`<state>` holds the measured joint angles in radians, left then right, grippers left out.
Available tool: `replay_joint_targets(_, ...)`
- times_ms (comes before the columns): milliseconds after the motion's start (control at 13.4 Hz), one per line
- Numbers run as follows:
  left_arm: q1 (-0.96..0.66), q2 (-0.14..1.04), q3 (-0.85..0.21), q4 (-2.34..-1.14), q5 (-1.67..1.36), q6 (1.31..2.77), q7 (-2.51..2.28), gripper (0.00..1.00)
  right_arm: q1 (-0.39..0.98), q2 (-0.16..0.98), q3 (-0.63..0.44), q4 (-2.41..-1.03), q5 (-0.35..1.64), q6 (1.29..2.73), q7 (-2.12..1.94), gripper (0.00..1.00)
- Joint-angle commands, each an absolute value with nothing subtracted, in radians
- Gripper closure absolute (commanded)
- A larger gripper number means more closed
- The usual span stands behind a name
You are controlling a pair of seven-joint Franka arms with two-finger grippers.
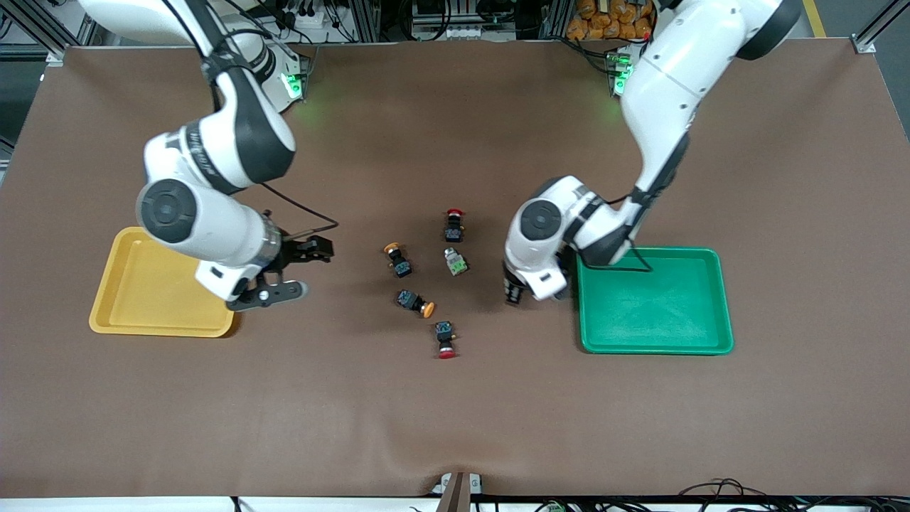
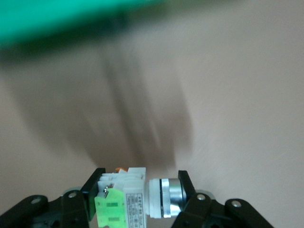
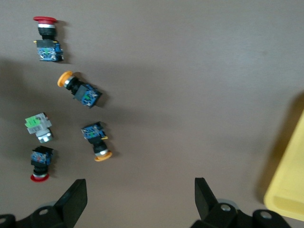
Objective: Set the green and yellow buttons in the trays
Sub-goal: 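Carry the green button into the green tray while the right gripper approaches buttons, then grasp the second green button while the right gripper grasps a yellow button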
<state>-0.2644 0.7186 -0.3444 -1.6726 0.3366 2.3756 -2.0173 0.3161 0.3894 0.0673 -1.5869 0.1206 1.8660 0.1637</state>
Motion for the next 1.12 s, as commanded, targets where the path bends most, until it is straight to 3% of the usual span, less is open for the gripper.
replay_joint_targets(0, -0.155, 0.628, -0.357, -1.692, 0.362, 2.268, -1.829, 1.0, 0.377, 0.417, 0.06, -1.623, 0.127, 1.957, 0.231, 0.0)
replay_joint_targets(298, 0.067, 0.604, -0.42, -1.707, 0.328, 2.226, -1.528, 1.0, 0.434, 0.455, 0.06, -1.684, 0.129, 2.037, 0.25, 0.0)
replay_joint_targets(521, 0.124, 0.632, -0.417, -1.72, 0.331, 2.21, -1.415, 0.98, 0.478, 0.506, 0.06, -1.689, 0.13, 2.078, 0.255, 0.0)
replay_joint_targets(595, 0.149, 0.634, -0.417, -1.727, 0.339, 2.209, -1.384, 0.72, 0.483, 0.523, 0.06, -1.687, 0.13, 2.091, 0.255, 0.0)
replay_joint_targets(670, 0.167, 0.624, -0.416, -1.756, 0.344, 2.209, -1.321, 0.34, 0.486, 0.534, 0.06, -1.687, 0.13, 2.098, 0.255, 0.0)
replay_joint_targets(744, 0.181, 0.612, -0.416, -1.77, 0.35, 2.209, -1.274, 0.25, 0.491, 0.537, 0.06, -1.689, 0.13, 2.1, 0.246, 0.0)
replay_joint_targets(818, 0.21, 0.604, -0.419, -1.773, 0.35, 2.207, -1.247, 0.05, 0.495, 0.535, 0.06, -1.695, 0.129, 2.1, 0.236, 0.0)
replay_joint_targets(893, 0.224, 0.595, -0.425, -1.781, 0.351, 2.204, -1.241, 0.0, 0.502, 0.535, 0.06, -1.706, 0.129, 2.108, 0.233, 0.0)
replay_joint_targets(1042, 0.221, 0.575, -0.463, -1.786, 0.338, 2.192, -1.264, 0.0, 0.525, 0.54, 0.06, -1.742, 0.129, 2.19, 0.233, 0.0)
